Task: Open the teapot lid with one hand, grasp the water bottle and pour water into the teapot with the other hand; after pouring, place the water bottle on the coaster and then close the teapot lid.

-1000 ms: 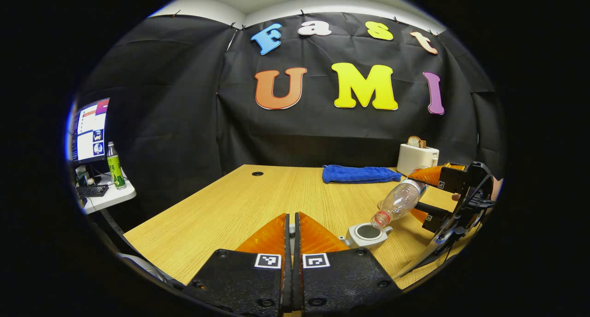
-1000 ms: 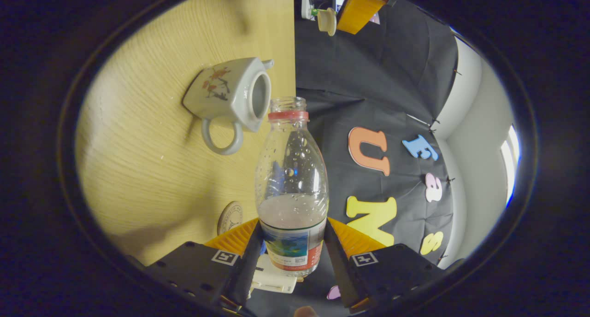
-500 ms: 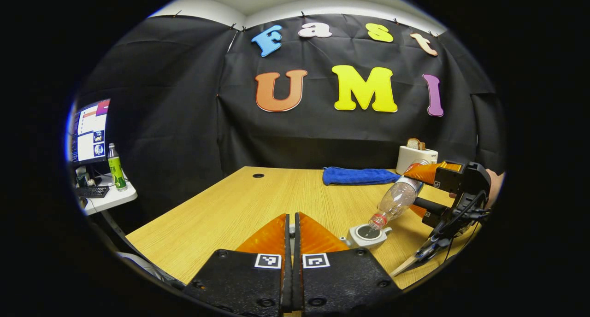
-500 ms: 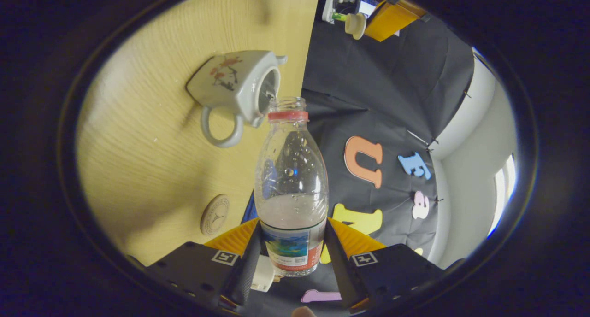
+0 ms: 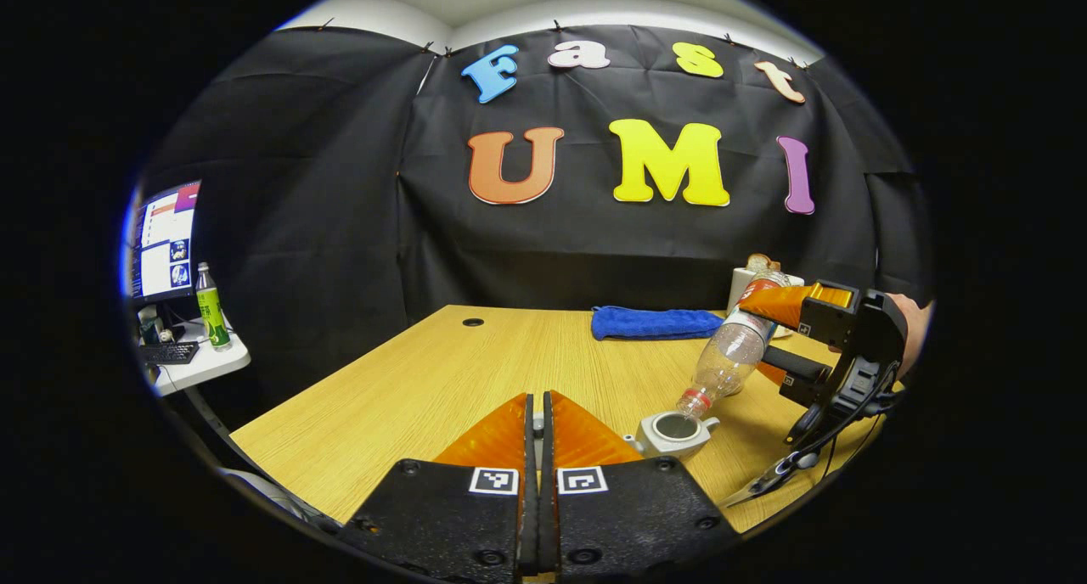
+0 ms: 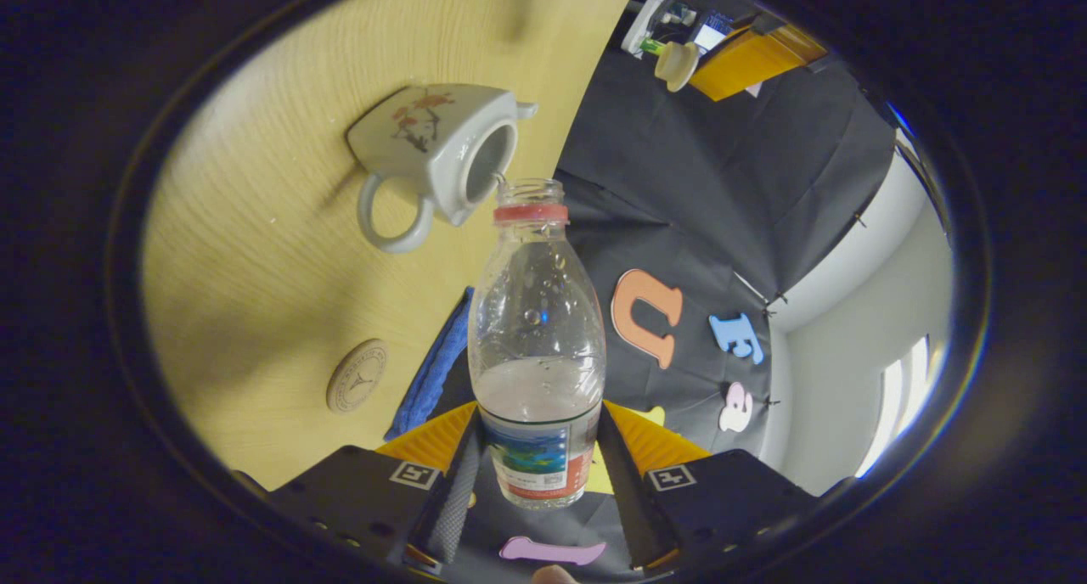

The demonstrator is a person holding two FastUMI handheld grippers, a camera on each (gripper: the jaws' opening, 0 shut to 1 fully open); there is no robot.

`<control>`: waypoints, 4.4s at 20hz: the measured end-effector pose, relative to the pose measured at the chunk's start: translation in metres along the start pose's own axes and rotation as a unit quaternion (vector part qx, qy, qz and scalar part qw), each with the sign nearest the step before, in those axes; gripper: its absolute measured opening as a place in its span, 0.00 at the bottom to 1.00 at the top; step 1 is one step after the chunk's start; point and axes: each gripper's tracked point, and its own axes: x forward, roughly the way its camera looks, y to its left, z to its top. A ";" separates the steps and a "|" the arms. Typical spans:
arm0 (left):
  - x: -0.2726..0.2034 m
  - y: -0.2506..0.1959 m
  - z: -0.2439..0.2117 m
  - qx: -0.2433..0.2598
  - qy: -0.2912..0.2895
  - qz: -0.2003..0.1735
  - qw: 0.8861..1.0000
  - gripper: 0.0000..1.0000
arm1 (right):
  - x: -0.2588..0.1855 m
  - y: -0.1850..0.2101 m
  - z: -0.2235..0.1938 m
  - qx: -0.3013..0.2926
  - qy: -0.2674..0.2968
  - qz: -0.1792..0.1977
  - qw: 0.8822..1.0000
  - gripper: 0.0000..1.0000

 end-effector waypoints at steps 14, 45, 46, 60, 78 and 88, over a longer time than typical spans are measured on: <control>-0.003 -0.001 0.003 0.000 -0.002 -0.001 1.000 0.03 | 0.004 0.001 0.001 0.005 -0.005 -0.006 1.000 0.73; -0.011 -0.052 0.017 0.019 -0.021 -0.042 0.999 0.03 | 0.047 0.030 -0.049 0.843 0.072 0.103 0.524 0.74; -0.012 -0.049 0.015 0.020 -0.020 -0.039 0.999 0.03 | 0.054 0.041 -0.046 0.843 0.076 0.109 0.521 0.74; -0.004 -0.038 0.005 0.018 -0.004 -0.027 0.999 0.03 | 0.077 0.093 -0.028 0.844 0.103 0.128 0.510 0.77; 0.011 -0.109 0.049 0.003 -0.055 -0.104 0.993 0.03 | -0.066 0.041 -0.096 0.821 0.112 0.042 0.558 0.97; 0.055 -0.125 -0.005 -0.004 -0.001 -0.094 0.996 0.03 | -0.142 0.054 -0.135 0.823 0.152 -0.021 0.547 0.95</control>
